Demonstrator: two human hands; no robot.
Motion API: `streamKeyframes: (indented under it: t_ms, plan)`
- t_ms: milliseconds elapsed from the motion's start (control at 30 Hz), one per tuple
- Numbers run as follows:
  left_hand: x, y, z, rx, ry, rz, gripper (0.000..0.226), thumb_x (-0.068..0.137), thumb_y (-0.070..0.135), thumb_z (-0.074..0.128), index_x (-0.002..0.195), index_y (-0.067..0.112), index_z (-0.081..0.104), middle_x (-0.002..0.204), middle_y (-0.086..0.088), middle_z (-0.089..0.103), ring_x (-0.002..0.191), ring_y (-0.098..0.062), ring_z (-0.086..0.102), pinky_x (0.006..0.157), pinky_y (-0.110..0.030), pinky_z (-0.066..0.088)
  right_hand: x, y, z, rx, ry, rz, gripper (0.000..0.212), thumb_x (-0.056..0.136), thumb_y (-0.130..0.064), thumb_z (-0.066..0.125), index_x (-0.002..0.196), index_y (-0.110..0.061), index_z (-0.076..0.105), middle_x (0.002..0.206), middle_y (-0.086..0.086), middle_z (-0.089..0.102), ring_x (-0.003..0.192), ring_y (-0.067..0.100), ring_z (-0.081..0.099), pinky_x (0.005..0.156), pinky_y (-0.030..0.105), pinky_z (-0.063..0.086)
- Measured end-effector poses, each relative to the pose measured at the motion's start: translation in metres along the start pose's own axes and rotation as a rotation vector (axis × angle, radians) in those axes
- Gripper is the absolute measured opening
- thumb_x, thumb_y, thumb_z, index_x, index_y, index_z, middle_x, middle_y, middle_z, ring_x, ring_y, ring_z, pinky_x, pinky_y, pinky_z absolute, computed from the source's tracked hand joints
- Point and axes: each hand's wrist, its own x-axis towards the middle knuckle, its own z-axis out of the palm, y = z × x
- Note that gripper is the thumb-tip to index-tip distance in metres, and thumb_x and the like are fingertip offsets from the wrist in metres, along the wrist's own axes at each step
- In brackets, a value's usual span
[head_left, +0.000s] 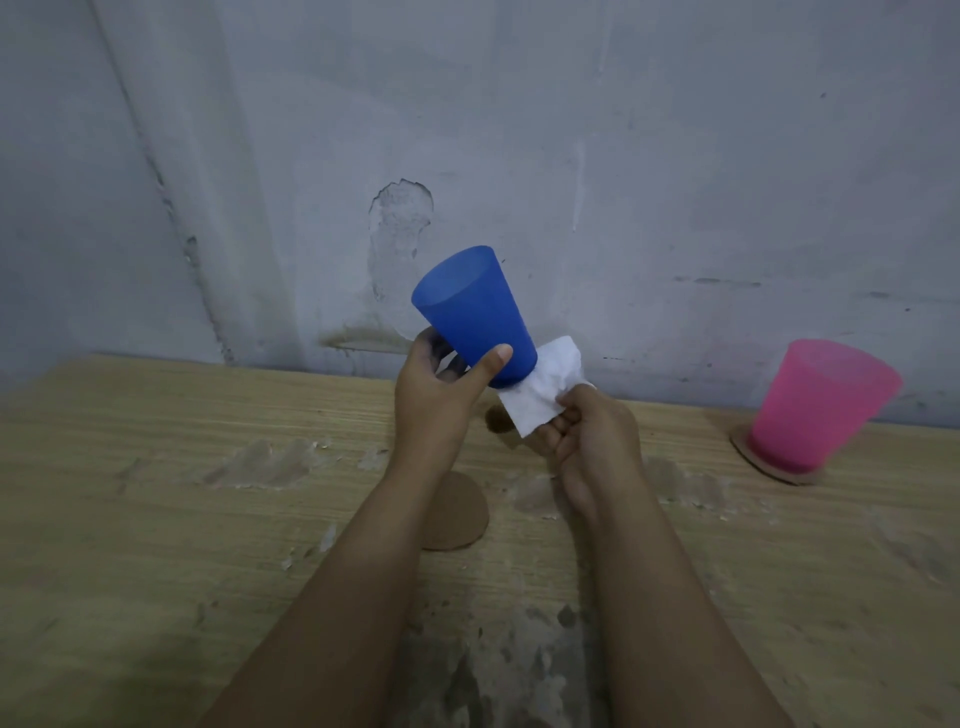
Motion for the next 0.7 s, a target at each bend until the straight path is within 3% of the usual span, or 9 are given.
streamKeyframes:
  t_ms: [133, 200, 267, 333, 433, 600, 700]
  plan:
    - [-0.002, 0.003, 0.002, -0.014, 0.007, 0.019, 0.054, 0.074, 0.023, 0.079, 0.122, 0.018, 0.054, 0.117, 0.008, 0.063, 0.096, 0.011, 0.061, 0.069, -0.005, 0.047, 0.001, -0.001, 0.000, -0.098, 0.034, -0.068, 0.027, 0.082, 0.004, 0.045, 0.077, -0.014, 0.064, 0.061, 0.001, 0.070, 0.057, 0.011, 0.068, 0.052, 0.022, 0.054]
    - [-0.002, 0.003, 0.004, -0.028, -0.001, 0.027, 0.053, 0.074, 0.021, 0.079, 0.121, 0.017, 0.055, 0.116, 0.008, 0.063, 0.096, 0.010, 0.062, 0.070, -0.006, 0.047, -0.002, 0.002, 0.003, -0.168, 0.007, -0.059, 0.026, 0.081, 0.003, 0.045, 0.081, -0.010, 0.067, 0.064, 0.003, 0.070, 0.059, 0.014, 0.066, 0.051, 0.022, 0.053]
    - [-0.003, 0.001, 0.007, -0.034, -0.009, 0.028, 0.056, 0.073, 0.019, 0.080, 0.123, 0.014, 0.054, 0.117, 0.006, 0.064, 0.098, 0.006, 0.063, 0.071, -0.008, 0.049, -0.006, 0.003, 0.008, -0.151, -0.061, -0.020, 0.028, 0.081, 0.003, 0.043, 0.090, -0.006, 0.068, 0.080, 0.013, 0.072, 0.072, 0.021, 0.066, 0.060, 0.027, 0.056]
    - [-0.004, -0.001, 0.009, -0.035, -0.028, 0.031, 0.057, 0.072, 0.017, 0.081, 0.123, 0.014, 0.054, 0.119, 0.003, 0.064, 0.101, -0.001, 0.065, 0.075, -0.016, 0.053, -0.009, 0.004, 0.012, -0.038, -0.201, -0.001, 0.036, 0.083, 0.005, 0.038, 0.103, -0.007, 0.066, 0.105, 0.024, 0.068, 0.090, 0.026, 0.066, 0.079, 0.035, 0.056]
    - [-0.003, -0.004, 0.010, -0.036, -0.052, 0.048, 0.052, 0.072, 0.018, 0.081, 0.117, 0.022, 0.055, 0.118, 0.006, 0.064, 0.104, -0.006, 0.065, 0.081, -0.025, 0.055, -0.010, 0.000, 0.013, 0.103, -0.381, 0.012, 0.048, 0.087, 0.006, 0.030, 0.129, -0.007, 0.051, 0.120, 0.018, 0.064, 0.111, 0.030, 0.062, 0.096, 0.041, 0.050]
    - [-0.001, -0.003, 0.007, -0.014, -0.059, 0.066, 0.051, 0.064, 0.031, 0.082, 0.107, 0.034, 0.056, 0.114, 0.013, 0.064, 0.103, -0.005, 0.065, 0.082, -0.026, 0.055, -0.009, -0.002, 0.010, 0.199, -0.467, 0.064, 0.047, 0.088, 0.004, 0.027, 0.131, -0.003, 0.046, 0.126, 0.021, 0.059, 0.118, 0.032, 0.056, 0.102, 0.042, 0.045]
    - [0.000, -0.003, 0.005, -0.019, -0.041, 0.065, 0.049, 0.065, 0.027, 0.084, 0.105, 0.033, 0.057, 0.110, 0.014, 0.065, 0.100, -0.001, 0.065, 0.077, -0.020, 0.054, -0.009, -0.002, 0.011, 0.262, -0.447, 0.114, 0.038, 0.094, -0.009, 0.032, 0.126, -0.002, 0.049, 0.123, 0.022, 0.061, 0.116, 0.030, 0.059, 0.098, 0.040, 0.048]
